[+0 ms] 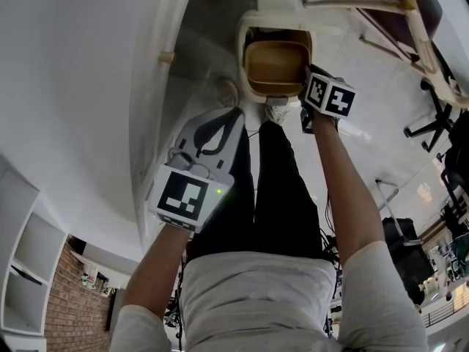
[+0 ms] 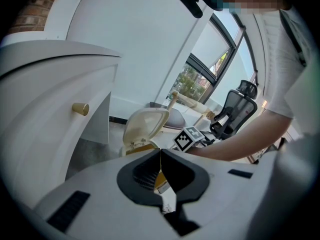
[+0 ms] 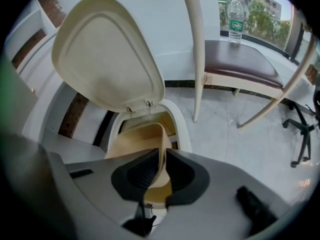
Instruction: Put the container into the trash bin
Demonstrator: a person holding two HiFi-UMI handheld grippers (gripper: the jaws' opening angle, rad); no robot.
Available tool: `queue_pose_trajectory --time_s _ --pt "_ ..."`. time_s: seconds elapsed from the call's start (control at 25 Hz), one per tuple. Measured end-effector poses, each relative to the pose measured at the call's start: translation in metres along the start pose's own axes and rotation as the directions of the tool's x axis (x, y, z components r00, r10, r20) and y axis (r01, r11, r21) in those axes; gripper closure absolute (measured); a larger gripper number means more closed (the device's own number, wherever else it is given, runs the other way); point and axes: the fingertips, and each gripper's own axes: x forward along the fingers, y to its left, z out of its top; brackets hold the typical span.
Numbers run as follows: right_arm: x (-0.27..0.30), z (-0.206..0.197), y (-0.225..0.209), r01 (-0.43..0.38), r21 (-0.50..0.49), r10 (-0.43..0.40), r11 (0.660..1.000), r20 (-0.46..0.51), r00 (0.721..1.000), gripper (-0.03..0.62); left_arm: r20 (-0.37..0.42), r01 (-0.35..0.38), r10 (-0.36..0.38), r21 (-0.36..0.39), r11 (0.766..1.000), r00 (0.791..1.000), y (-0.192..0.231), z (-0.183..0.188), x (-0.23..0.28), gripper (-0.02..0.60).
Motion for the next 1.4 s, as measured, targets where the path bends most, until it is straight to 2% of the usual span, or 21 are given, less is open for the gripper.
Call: queue_pose_trajectory --time_s 0.04,0.12,0.16,0.56,0.92,1.08,1.28,1.4 --pt "0.001 0.0 0.002 -0.012 0.0 0.012 1.0 -0.001 1.0 0.554 0.004 0.001 -0.001 0.002 1.0 1.0 0.0 0.0 0.0 0.565" --pt "0.002 -0.001 0.006 -0.033 -0.005 0.033 0.999 -0.005 0.999 0.467 0.009 0.004 -0.004 0.007 1.0 1.0 0.0 0.001 0.001 0.565" --pt "0.002 -0.002 0.008 -0.042 -0.01 0.042 0.999 -0.009 0.999 0.453 0.01 0.004 -0.004 0.007 1.0 1.0 -0.001 0.001 0.0 0.565" --pt "-0.003 -0.006 0.016 -0.077 -0.035 0.077 0.996 -0.012 0.997 0.447 0.007 0.008 -0.008 0.001 1.0 1.0 -0.005 0.004 0.0 0.565" --pt "-0.023 0.0 0.031 -0.122 -0.083 0.124 0.989 0.011 0.992 0.447 0.032 0.003 -0.004 0.018 1.0 0.999 -0.015 0.013 -0.011 0.565" --pt "-0.035 -0.004 0.047 -0.189 -0.125 0.191 0.974 0.006 0.982 0.454 0.038 0.002 -0.003 0.031 1.0 0.999 -0.021 0.018 -0.017 0.565" --pt "-0.06 -0.005 0.069 -0.231 -0.247 0.238 0.941 0.002 0.971 0.542 0.065 -0.002 -0.001 0.052 0.999 0.998 -0.031 0.035 -0.028 0.565" --pt "-0.075 -0.003 0.081 -0.243 -0.307 0.259 0.92 0.011 0.966 0.556 0.084 -0.004 -0.001 0.069 0.998 0.996 -0.039 0.046 -0.035 0.565"
